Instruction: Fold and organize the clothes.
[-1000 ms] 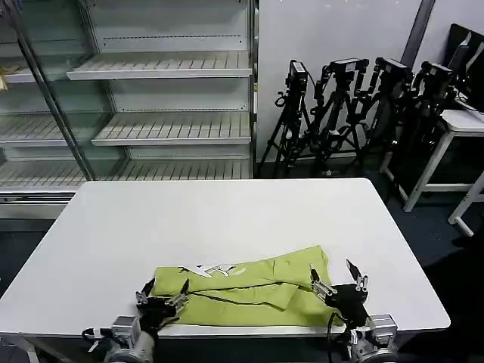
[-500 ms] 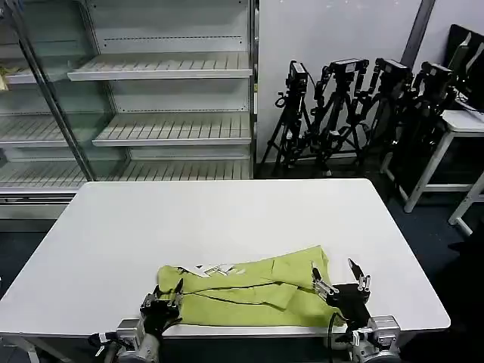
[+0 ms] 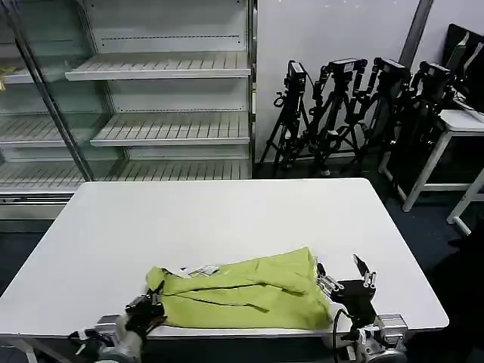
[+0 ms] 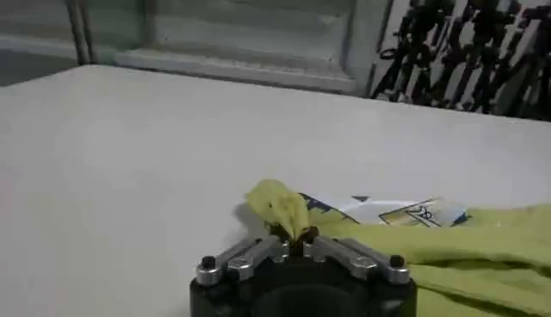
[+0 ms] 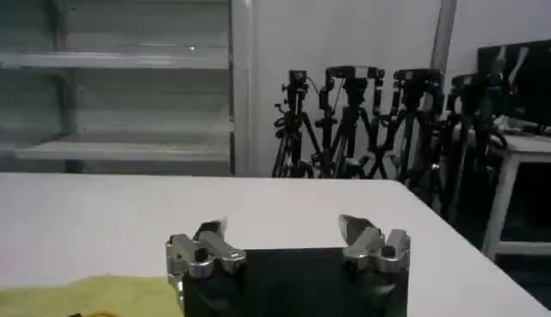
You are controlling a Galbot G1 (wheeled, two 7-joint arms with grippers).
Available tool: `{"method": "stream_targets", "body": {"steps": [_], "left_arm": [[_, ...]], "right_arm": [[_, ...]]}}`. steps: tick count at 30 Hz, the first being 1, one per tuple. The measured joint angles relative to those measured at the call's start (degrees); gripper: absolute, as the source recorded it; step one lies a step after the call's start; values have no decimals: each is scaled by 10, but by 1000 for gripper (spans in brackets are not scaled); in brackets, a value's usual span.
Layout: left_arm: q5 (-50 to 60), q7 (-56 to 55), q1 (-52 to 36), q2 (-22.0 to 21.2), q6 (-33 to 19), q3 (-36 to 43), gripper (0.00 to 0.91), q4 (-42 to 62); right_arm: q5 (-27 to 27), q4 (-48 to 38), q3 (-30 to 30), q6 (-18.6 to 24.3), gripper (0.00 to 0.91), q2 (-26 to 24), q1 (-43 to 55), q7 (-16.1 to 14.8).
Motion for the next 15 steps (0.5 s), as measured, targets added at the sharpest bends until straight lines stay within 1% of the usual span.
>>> {"method": "stream_targets", "body": {"steps": [9,15], "left_arm": [[-87,-1,1,54,12,-123,20,0],[-168,-9,0,67,27,-171,20,-22]], "right_arm": [[0,-3,0,1,907,2,-2,1],[-7,-7,1,1,907,5,-11,2]]}}
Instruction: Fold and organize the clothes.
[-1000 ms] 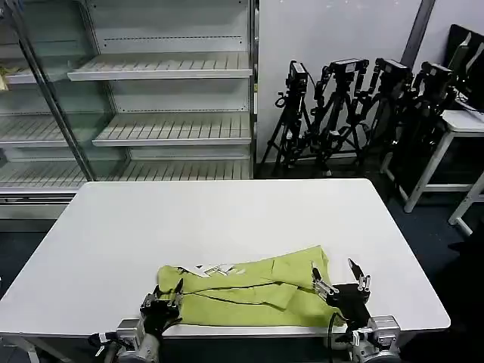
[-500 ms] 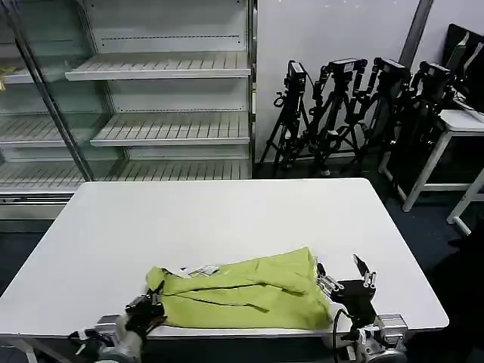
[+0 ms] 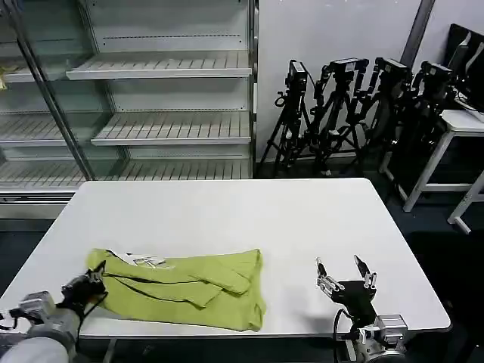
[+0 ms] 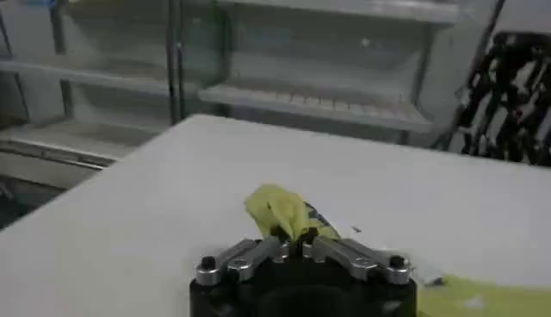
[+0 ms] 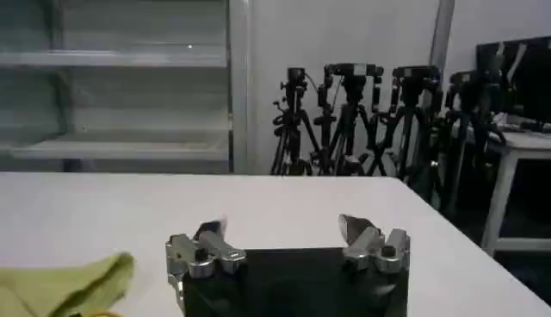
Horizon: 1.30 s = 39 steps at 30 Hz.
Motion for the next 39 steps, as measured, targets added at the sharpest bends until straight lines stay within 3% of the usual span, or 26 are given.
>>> {"method": "stream_targets", "body": {"steps": [6,13,27,28,29,30,31,39], "left_arm": [[-80,-7,-7,-23,6,15,20,-35],[-135,-6,-25,-67,-3,91,20,-61],[-129,-7,-96,-124,-39,257,20,-44],[-122,-5,-100,-125,-42,267,131,-41],[-112,-3,-104,-126,-45,277,403,-38],[-100,-1,-109,-127,-48,287,756,-35],[-87,1,-114,-128,-52,297,907,-32],[33,26,-138,-125,-82,359,907,-10]], "right_arm": [[-7,-2,4,0,907,1,-12,0],[-11,-2,14,6,907,3,-27,-2],[-13,-5,29,12,907,5,-36,-3],[-13,-5,29,12,907,5,-36,-3],[-14,-5,29,12,907,6,-37,-3],[-14,-5,29,12,907,6,-37,-3],[-14,-5,29,12,907,6,-37,-3],[-16,-4,26,13,907,9,-38,-2]]}}
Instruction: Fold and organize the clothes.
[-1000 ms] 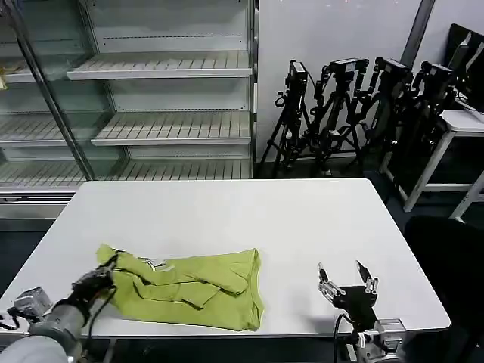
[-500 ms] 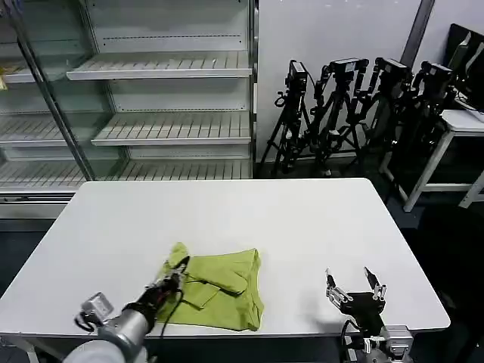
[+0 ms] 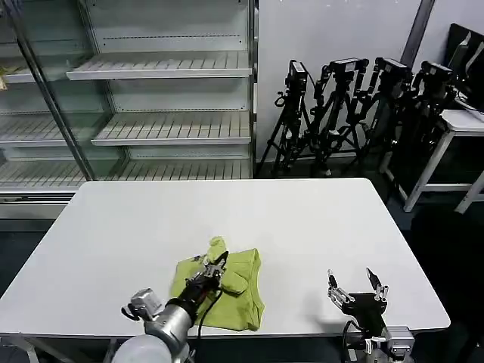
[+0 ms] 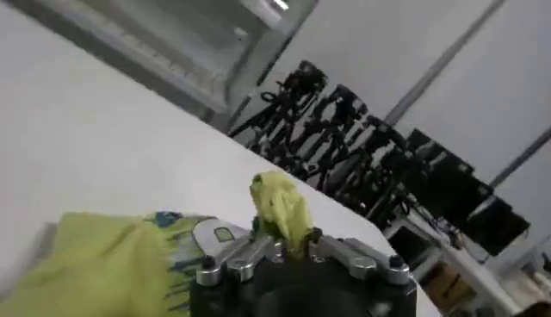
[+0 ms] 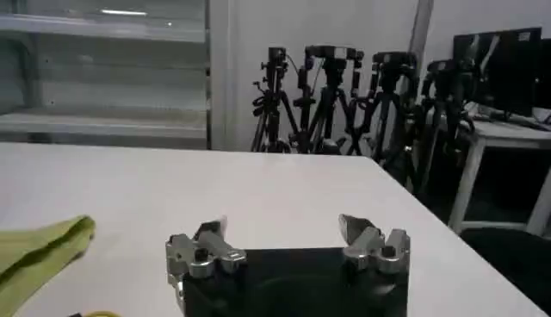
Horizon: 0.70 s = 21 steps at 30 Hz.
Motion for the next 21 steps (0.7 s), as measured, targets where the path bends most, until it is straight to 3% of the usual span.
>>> {"method": "stream_targets", "body": {"steps": [13,21], "left_arm": [[119,49,19,25,-20,19,907,-30],[108,47,65,63,-4,-55,907,-56]], "right_arm": [[1,8,-3,0,907,-1,3,0],[3,3,-12,0,907,0,12,-1]]}}
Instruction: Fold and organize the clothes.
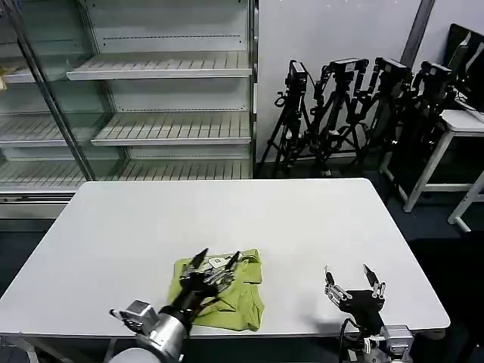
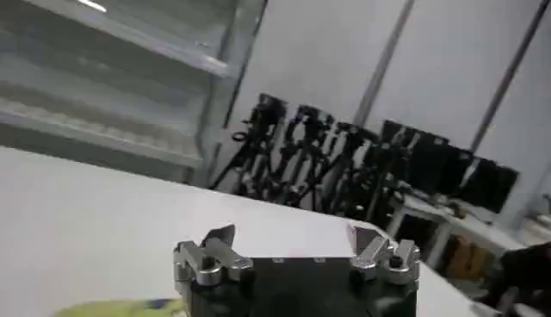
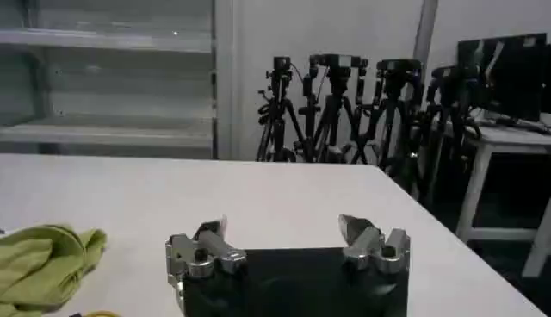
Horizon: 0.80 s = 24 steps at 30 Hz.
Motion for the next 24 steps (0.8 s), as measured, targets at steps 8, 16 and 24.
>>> {"method": "stream_targets", "body": {"steps": [8,16,24], "left_arm": [[-77,-21,42,17,31,-83,907,17],[-124,-33,47,3,40,-102,907,57],[-157,-33,46,-10,46,-97,907,74]], "right_arm": [[0,-4,-12,1,907,5,8,0],[2,4,-7,3,907,3,2,2],[6,21,9,3,907,3,-9,3]]}}
